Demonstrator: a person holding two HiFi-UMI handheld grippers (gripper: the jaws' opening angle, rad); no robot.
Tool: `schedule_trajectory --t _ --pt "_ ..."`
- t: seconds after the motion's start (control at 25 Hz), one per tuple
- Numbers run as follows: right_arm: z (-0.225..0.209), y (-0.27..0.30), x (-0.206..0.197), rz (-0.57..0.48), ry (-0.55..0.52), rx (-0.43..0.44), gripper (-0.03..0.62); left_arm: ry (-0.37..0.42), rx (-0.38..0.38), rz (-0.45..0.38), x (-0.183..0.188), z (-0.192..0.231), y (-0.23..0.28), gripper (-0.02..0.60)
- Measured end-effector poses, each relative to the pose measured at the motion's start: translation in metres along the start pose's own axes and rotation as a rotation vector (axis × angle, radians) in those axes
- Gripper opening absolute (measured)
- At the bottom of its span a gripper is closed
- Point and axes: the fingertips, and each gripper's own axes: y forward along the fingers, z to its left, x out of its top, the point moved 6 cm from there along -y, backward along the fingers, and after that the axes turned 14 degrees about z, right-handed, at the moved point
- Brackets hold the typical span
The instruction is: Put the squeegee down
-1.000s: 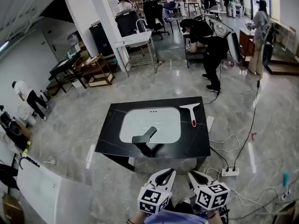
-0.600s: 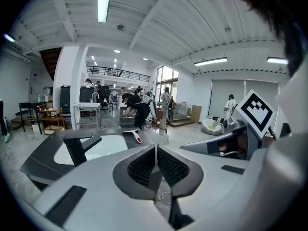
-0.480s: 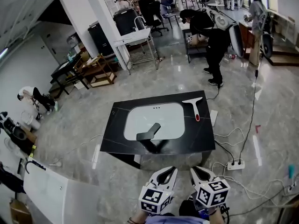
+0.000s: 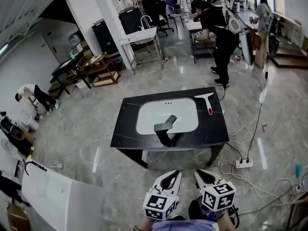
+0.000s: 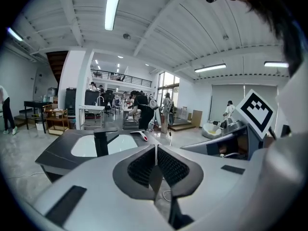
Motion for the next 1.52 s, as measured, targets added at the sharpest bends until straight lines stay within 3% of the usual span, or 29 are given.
schedule_trajectory --t 0.76,1.08,1.52 --pt "0.140 -0.017 -0.102 0.054 -0.068 0.015 0.041 -0.034 0.017 -0.066 -0.096 0.016 -0.136 0.026" --pt "0.167 -0.026 -0.134 0.076 -0.106 0.016 0.038 -0.042 0.023 -0.091 -0.119 0.011 -0.165 0.026" --pt "0.180 -0.046 -0.156 0.083 -0.119 -0.018 0.029 -0.019 -0.040 -0.087 -0.131 -0.011 -0.179 0.026"
